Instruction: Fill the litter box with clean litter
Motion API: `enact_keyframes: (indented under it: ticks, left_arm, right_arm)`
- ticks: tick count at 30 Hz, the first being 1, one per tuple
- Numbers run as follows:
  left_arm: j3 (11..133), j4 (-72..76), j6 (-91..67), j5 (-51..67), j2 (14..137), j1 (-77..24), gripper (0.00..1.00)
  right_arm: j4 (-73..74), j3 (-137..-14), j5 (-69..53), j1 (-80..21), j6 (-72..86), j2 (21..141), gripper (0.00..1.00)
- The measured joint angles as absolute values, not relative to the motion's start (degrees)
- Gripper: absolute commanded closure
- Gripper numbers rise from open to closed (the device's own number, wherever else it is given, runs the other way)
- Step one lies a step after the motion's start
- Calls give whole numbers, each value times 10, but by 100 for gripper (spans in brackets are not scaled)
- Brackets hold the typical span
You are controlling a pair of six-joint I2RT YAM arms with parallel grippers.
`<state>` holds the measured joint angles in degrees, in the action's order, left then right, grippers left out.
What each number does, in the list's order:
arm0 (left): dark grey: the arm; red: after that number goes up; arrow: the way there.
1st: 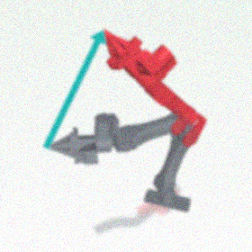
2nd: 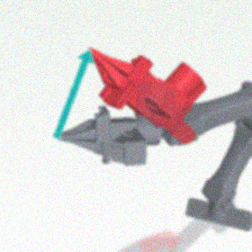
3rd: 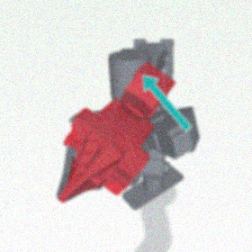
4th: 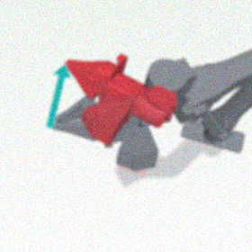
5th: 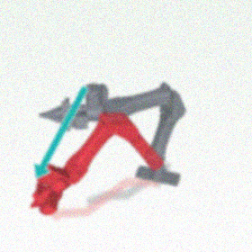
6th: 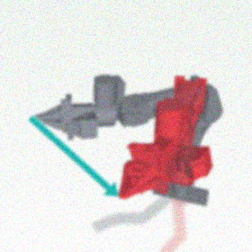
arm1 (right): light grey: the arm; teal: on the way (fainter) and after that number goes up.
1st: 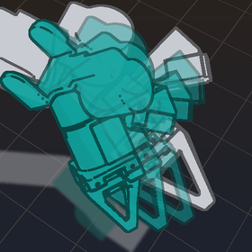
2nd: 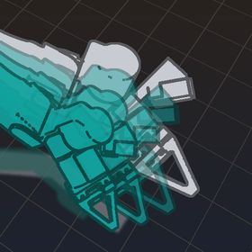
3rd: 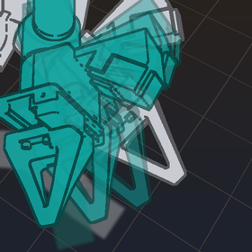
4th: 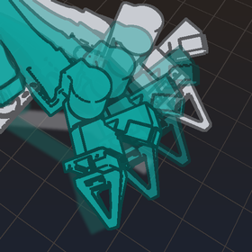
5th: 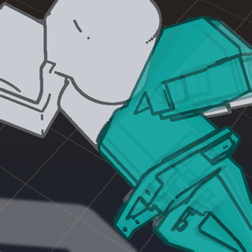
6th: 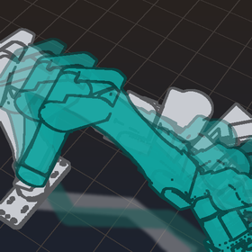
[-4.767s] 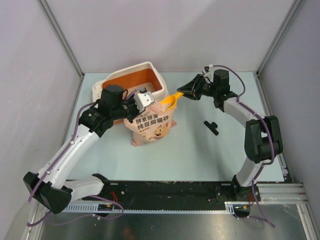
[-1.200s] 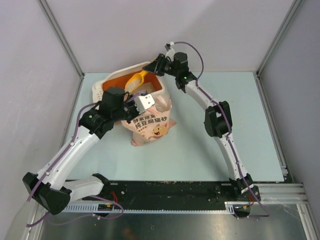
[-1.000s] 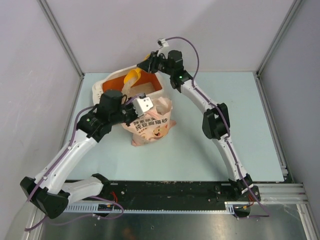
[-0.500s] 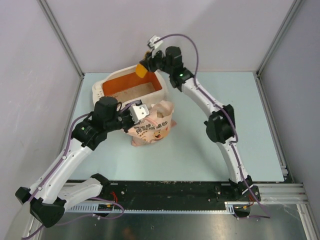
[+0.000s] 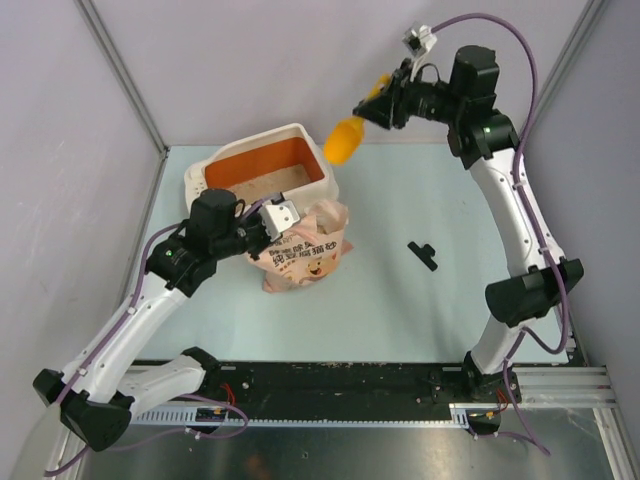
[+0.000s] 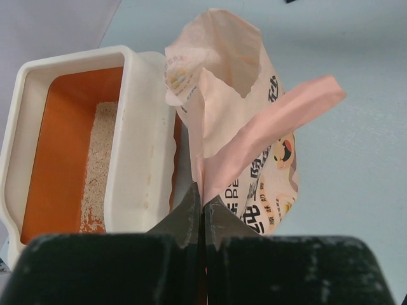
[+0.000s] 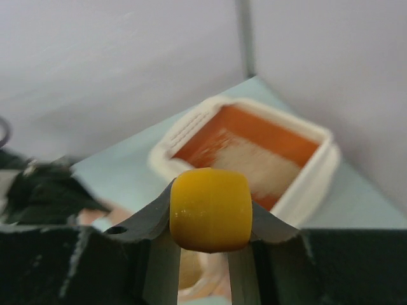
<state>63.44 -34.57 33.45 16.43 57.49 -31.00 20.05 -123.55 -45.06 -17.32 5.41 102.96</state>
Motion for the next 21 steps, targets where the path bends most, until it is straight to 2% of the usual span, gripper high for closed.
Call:
enact_keyframes:
  ticks: [5,10,16,21]
  left_arm:
    - [634,-338,330,143,578,-310,100]
    - [634,-336,329,135,578,-310,100]
    - [634,-335,325,134,578,-310,100]
    - [636,-335,300,136,578,-310,100]
  right_arm:
    - [272,-1169,-507,-201,54,994,100]
    - [330,-1113,-498,-225,34,1004,100]
    - [362,-1104,-432,-259,14,1022,100]
    - [312,-1035,-310,-299,44,1018,100]
